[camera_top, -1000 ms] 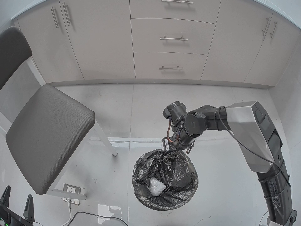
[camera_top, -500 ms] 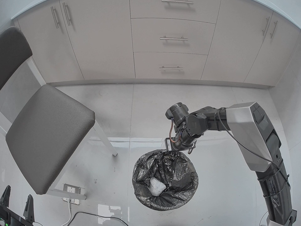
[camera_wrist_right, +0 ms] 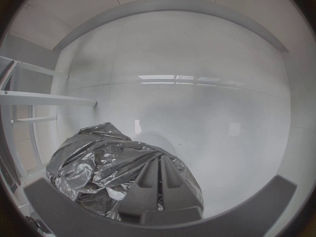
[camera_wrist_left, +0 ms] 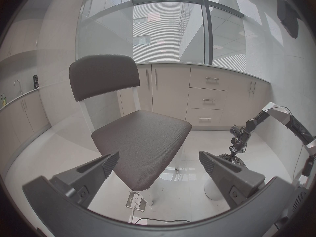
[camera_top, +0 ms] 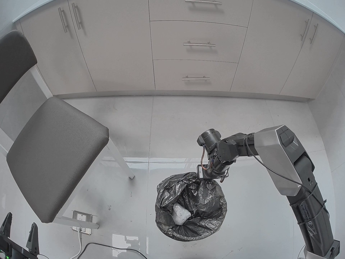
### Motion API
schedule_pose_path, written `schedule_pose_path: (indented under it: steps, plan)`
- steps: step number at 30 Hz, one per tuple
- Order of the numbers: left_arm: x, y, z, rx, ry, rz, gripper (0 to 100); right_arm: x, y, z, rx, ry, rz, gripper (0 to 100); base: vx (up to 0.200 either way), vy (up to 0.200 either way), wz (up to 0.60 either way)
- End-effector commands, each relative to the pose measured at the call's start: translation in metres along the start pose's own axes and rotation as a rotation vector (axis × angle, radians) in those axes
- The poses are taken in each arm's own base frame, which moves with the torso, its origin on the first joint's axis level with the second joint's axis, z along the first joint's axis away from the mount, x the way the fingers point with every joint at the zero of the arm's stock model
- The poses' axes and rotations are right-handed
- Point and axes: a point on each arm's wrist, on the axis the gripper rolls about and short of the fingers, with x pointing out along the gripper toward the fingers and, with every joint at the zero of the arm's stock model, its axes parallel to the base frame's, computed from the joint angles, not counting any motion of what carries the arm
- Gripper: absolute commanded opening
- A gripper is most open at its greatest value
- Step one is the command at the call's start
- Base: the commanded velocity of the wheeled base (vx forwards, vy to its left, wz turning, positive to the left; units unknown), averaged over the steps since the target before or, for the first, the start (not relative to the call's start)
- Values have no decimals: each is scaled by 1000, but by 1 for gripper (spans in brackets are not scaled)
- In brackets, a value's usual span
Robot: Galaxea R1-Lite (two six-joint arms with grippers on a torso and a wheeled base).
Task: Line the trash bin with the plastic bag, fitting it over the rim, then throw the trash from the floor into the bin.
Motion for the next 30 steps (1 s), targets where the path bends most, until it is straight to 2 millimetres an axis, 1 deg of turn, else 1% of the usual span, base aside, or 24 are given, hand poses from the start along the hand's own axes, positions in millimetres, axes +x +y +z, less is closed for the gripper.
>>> schedule_pose_path:
  steps: [1,6,9,12,13,14,16,17,19,20,21,23,24,25,26,27,28,29,30]
  plan:
    - [-1,0,0,-3,-10,0,100,11,-2,-5,-1,23,-10,0,0,0,0]
    - [-1,0,0,-19,-12,0,100,1,2,0,-3,-10,8,0,0,0,0]
    - [-1,0,0,-17,-10,0,100,-17,6,7,-5,-41,23,0,0,0,0]
    - [-1,0,0,-19,-8,0,100,-46,12,16,-12,-84,46,0,0,0,0]
    - [-1,0,0,-19,-8,0,100,-46,12,16,-12,-84,46,0,0,0,0]
    - [-1,0,0,-19,-10,0,100,-72,10,20,-21,-79,49,0,0,0,0]
    - [-1,0,0,-20,-8,0,100,-95,9,22,-31,-59,74,0,0,0,0]
    - [-1,0,0,-20,-8,0,100,-99,8,22,-31,-57,80,0,0,0,0]
    - [-1,0,0,-25,-10,1,100,-125,3,27,-26,-61,102,0,0,0,0]
    - [-1,0,0,-36,-10,6,100,-135,1,28,-24,-70,104,0,0,0,0]
    - [-1,0,0,-51,-11,21,100,-147,-2,30,-22,-82,107,0,0,0,0]
    - [-1,2,0,-62,-13,87,100,-173,-12,34,-3,-104,105,0,0,0,0]
    - [-1,2,0,-62,-14,105,100,-180,-16,35,2,-109,104,0,0,0,0]
    - [-1,2,0,-62,-14,105,100,-180,-16,35,2,-109,104,0,0,0,0]
    - [-1,3,0,-59,-16,122,100,-195,-21,36,12,-119,102,0,0,0,0]
    - [-1,3,0,-51,-12,112,100,-217,-29,35,24,-133,101,0,0,0,0]
    - [-1,3,0,-49,-12,110,100,-219,-29,35,22,-135,102,0,0,0,0]
    - [-1,1,-1,-32,-5,58,100,-239,-35,34,31,-151,104,0,0,0,0]
    - [-1,-1,-1,-20,0,-27,100,-252,-39,33,35,-166,108,0,0,0,0]
